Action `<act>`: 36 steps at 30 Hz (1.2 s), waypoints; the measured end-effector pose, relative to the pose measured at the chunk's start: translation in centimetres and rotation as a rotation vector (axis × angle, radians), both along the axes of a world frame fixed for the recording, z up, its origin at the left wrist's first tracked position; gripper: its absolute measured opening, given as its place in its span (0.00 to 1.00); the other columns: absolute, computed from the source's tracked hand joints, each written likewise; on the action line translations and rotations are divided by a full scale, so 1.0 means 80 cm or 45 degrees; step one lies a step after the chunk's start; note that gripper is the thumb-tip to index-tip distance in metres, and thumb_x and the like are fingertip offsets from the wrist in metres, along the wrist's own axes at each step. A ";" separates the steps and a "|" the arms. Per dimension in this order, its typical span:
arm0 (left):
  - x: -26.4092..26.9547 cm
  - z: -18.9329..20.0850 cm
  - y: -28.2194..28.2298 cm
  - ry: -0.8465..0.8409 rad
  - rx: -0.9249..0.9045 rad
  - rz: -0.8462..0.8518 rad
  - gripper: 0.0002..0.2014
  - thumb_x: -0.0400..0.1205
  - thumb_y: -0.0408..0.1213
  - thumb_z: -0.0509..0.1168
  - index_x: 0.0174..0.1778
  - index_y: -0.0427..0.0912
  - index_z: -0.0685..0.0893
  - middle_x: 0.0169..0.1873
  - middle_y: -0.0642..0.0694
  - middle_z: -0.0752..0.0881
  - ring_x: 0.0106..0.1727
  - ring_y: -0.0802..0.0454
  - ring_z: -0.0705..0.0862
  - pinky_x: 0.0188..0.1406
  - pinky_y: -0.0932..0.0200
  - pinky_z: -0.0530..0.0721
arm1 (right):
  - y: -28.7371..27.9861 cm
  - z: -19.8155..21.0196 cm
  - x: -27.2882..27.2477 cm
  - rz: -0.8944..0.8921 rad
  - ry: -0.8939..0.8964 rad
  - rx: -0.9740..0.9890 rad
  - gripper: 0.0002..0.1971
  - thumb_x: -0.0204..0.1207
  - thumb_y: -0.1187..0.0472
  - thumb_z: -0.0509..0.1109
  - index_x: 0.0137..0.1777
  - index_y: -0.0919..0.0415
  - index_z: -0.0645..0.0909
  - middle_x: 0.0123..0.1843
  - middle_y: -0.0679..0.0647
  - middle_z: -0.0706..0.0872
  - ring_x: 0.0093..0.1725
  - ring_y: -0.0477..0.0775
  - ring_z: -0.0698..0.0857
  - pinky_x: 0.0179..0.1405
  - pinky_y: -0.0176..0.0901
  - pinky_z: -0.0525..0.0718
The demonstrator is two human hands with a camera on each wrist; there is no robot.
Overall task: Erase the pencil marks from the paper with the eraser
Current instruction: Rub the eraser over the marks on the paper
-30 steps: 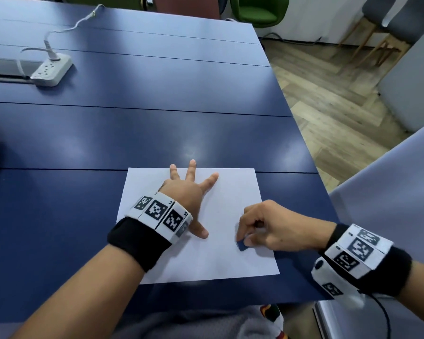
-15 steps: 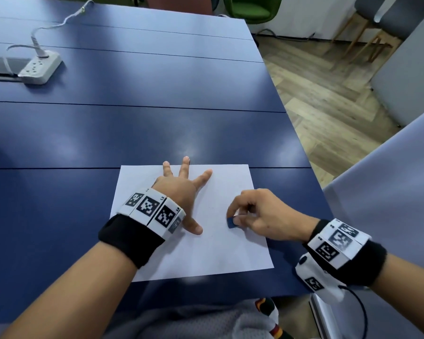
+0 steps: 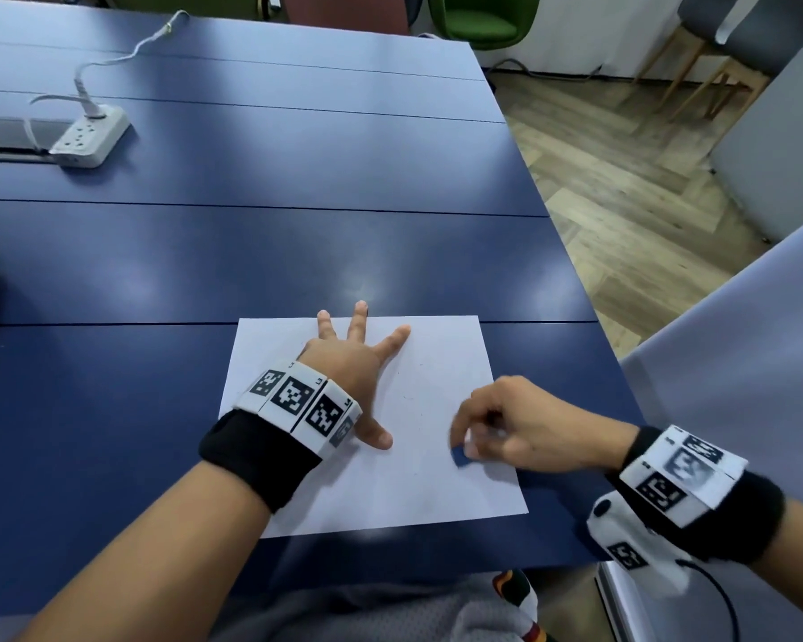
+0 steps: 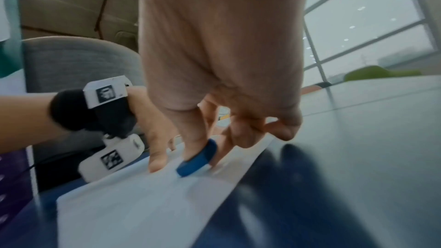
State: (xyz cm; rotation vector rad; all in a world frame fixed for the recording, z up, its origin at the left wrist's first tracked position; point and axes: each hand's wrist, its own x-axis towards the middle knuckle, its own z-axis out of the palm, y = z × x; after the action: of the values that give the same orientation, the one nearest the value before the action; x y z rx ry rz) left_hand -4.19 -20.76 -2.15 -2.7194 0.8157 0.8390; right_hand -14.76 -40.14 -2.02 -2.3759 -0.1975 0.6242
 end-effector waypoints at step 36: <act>0.001 -0.002 -0.002 -0.003 0.009 0.000 0.68 0.62 0.63 0.80 0.81 0.69 0.31 0.83 0.44 0.27 0.83 0.26 0.36 0.73 0.35 0.69 | -0.011 -0.007 0.075 -0.312 -0.143 0.035 0.06 0.71 0.68 0.72 0.40 0.56 0.88 0.23 0.44 0.81 0.22 0.39 0.76 0.29 0.27 0.73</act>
State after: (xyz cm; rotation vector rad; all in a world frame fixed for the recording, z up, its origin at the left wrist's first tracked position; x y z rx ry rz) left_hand -4.11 -20.90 -2.32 -2.7135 0.8110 0.8370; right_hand -8.78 -41.01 -2.62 -2.3617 0.0369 0.3700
